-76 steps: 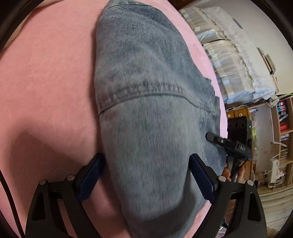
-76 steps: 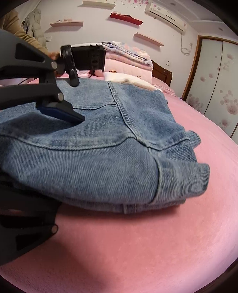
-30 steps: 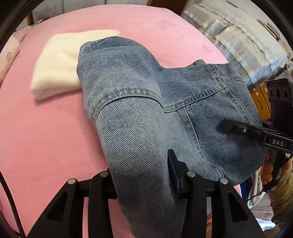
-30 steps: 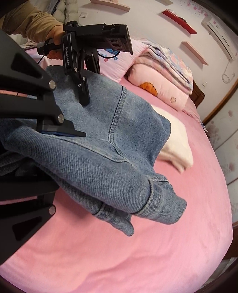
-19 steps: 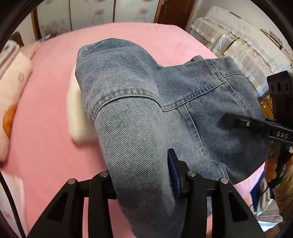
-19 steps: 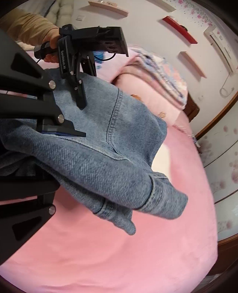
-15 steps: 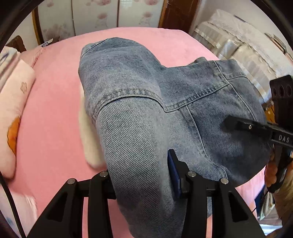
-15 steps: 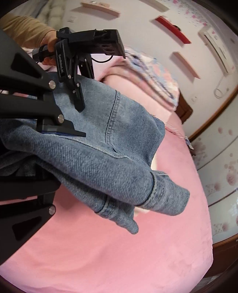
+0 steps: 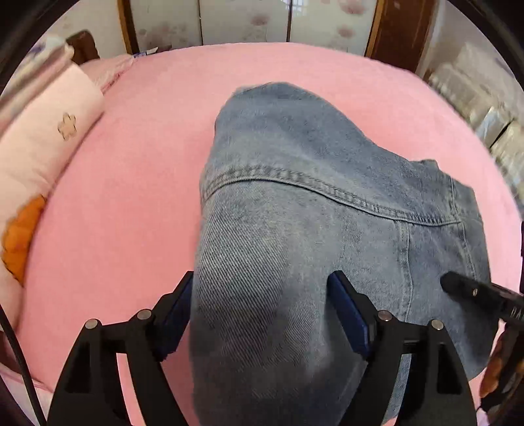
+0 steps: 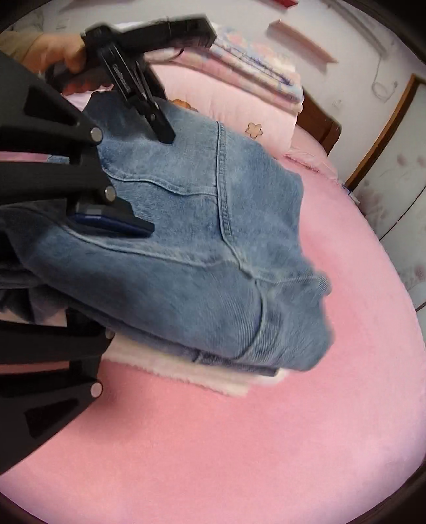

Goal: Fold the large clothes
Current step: 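Lower the bundle onto the towel and open both tools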

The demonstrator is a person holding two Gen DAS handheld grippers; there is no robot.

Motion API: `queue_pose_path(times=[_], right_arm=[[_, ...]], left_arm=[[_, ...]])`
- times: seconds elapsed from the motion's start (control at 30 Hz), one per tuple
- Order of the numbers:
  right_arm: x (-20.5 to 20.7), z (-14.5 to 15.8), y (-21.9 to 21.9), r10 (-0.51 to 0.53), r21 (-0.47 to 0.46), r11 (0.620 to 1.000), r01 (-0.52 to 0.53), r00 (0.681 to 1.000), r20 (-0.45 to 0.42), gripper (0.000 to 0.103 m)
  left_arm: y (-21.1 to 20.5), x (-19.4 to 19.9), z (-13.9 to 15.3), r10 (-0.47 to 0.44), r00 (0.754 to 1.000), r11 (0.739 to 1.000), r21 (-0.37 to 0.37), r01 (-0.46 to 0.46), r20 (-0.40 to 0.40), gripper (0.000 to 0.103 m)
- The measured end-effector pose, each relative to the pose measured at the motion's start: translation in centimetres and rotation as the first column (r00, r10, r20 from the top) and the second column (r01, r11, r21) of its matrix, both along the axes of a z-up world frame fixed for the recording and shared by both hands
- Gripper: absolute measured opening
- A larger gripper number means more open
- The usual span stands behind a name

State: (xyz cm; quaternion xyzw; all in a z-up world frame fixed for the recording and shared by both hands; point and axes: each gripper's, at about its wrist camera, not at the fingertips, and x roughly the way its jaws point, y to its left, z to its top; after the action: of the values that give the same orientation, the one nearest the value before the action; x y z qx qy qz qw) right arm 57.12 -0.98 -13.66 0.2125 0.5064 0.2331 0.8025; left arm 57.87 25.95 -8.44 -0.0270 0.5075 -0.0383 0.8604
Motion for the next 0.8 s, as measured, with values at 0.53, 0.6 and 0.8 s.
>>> queue_pose_path(times=[0.53, 0.6, 0.8], right_arm=[[-7.1, 7.6, -1.8, 0.068, -0.312, 0.95, -0.015, 0.985, 0.159, 0.05], [-8.5, 8.8, -2.2, 0.059, -0.311, 0.95, -0.008, 0.986, 0.154, 0.05], [-13.3, 12.9, -3.8, 0.046, -0.263, 0.965, -0.002, 0.986, 0.16, 0.05]], left_arm=[[-0.8, -8.4, 5.0, 0.153, 0.983, 0.982, 0.097, -0.163, 0.104, 0.088], [-1.7, -10.1, 6.5, 0.205, 0.975, 0.966, 0.146, -0.215, 0.082, 0.088], [-4.1, -16.8, 11.4, 0.184, 0.974, 0.975, 0.101, -0.198, 0.129, 0.089]])
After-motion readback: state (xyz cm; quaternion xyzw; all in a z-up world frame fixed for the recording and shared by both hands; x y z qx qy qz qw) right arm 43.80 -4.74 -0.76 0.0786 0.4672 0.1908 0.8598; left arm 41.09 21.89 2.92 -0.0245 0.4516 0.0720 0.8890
